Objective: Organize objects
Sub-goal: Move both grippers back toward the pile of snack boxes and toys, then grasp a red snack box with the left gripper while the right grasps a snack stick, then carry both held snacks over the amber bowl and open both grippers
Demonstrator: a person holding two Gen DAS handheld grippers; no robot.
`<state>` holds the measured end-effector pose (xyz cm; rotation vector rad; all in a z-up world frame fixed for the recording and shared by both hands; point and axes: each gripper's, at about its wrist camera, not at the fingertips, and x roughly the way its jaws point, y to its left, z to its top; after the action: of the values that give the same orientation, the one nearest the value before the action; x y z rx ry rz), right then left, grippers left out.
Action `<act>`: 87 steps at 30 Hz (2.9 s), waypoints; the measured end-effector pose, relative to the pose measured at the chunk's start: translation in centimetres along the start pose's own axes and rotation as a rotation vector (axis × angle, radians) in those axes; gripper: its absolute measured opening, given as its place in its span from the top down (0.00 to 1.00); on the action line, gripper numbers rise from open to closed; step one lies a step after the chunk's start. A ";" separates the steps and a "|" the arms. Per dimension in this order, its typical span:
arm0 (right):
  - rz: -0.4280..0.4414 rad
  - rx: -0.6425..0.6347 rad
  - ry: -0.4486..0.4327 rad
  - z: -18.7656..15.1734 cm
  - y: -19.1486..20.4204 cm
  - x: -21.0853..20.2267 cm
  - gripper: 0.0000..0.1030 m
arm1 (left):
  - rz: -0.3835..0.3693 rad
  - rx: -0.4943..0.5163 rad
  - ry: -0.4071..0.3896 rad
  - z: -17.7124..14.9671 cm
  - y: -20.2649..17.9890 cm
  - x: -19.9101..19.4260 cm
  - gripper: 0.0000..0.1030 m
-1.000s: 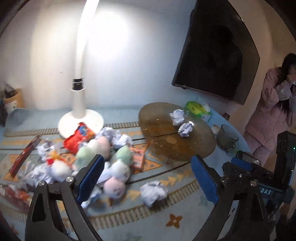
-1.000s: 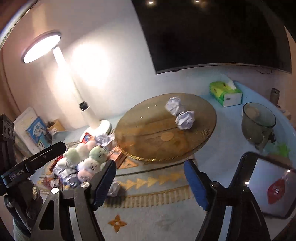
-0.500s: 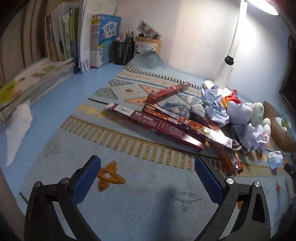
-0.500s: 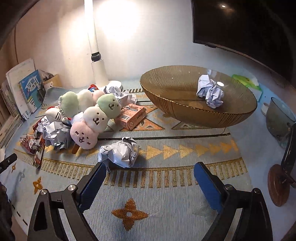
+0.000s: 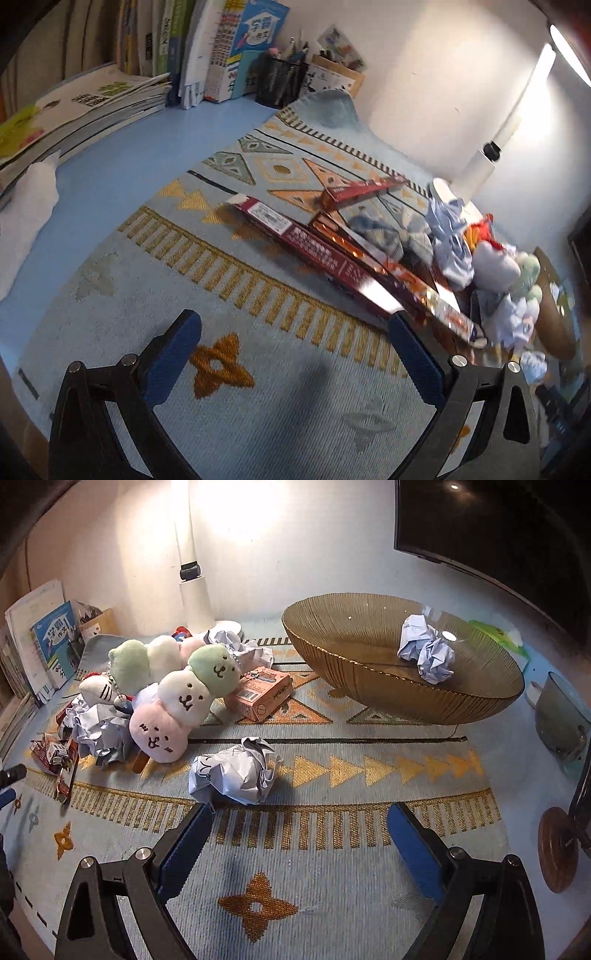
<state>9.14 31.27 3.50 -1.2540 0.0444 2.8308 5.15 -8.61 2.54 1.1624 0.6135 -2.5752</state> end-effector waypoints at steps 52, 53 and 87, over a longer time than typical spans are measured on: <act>0.444 -0.550 0.174 2.4 29.3 4.4 0.84 | -0.041 0.290 0.018 0.0 1.0 0.4 0.85; 0.449 -0.523 0.180 2.2 28.7 3.9 0.84 | -0.047 0.286 0.019 0.0 1.0 0.4 0.85; 0.189 0.306 -0.194 16.3 -15.0 -8.2 0.67 | -0.637 0.559 -0.062 -0.4 -43.1 -2.9 0.45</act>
<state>3.36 46.77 20.44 -0.9546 0.5926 2.9354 -9.43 29.64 16.29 1.1628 0.2725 -3.4699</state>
